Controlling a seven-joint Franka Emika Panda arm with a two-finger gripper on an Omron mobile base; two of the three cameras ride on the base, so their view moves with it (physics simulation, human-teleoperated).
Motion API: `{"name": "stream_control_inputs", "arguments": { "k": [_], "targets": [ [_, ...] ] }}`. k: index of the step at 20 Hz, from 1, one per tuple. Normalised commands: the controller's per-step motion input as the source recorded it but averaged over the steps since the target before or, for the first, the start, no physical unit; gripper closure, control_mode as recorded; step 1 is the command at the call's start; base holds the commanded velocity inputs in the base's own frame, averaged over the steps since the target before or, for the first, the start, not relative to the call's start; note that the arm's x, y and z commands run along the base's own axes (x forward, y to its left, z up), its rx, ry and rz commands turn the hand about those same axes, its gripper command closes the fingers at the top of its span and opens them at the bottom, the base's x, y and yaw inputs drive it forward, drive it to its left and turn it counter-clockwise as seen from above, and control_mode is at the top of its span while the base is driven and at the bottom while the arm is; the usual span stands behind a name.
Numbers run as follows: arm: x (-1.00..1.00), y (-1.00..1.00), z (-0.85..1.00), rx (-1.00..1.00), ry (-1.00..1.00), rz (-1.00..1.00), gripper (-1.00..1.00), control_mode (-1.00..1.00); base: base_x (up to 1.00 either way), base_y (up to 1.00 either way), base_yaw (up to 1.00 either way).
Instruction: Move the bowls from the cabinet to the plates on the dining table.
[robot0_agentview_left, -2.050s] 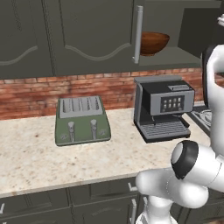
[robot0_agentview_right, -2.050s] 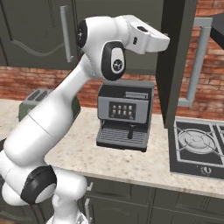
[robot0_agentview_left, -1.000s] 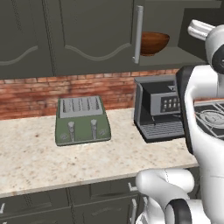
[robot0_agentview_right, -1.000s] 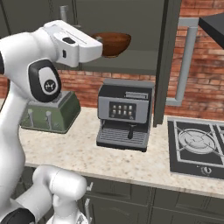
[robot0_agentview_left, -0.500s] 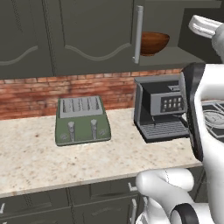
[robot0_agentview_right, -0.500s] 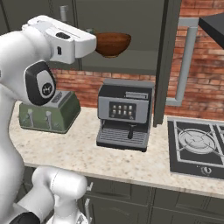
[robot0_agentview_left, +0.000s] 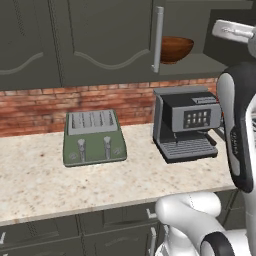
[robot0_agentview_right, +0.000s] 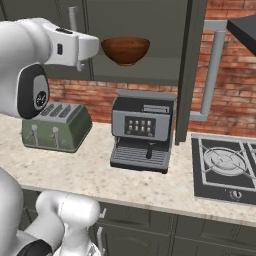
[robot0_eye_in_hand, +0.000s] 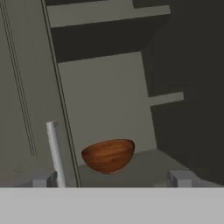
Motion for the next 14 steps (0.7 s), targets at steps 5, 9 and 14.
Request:
{"name": "stream_control_inputs", "arguments": {
  "k": [5,9,14],
  "targets": [
    [-0.17,0.36,0.00,0.00,0.38,0.18,-1.00,-1.00,0.00,0.00,0.00],
    [-0.10,0.22,0.00,0.00,0.34,0.15,-1.00,-1.00,0.00,0.00,0.00],
    [-0.04,0.23,-0.06,-0.01,0.10,0.10,-1.00,-1.00,0.00,0.00,0.00]
  ]
}}
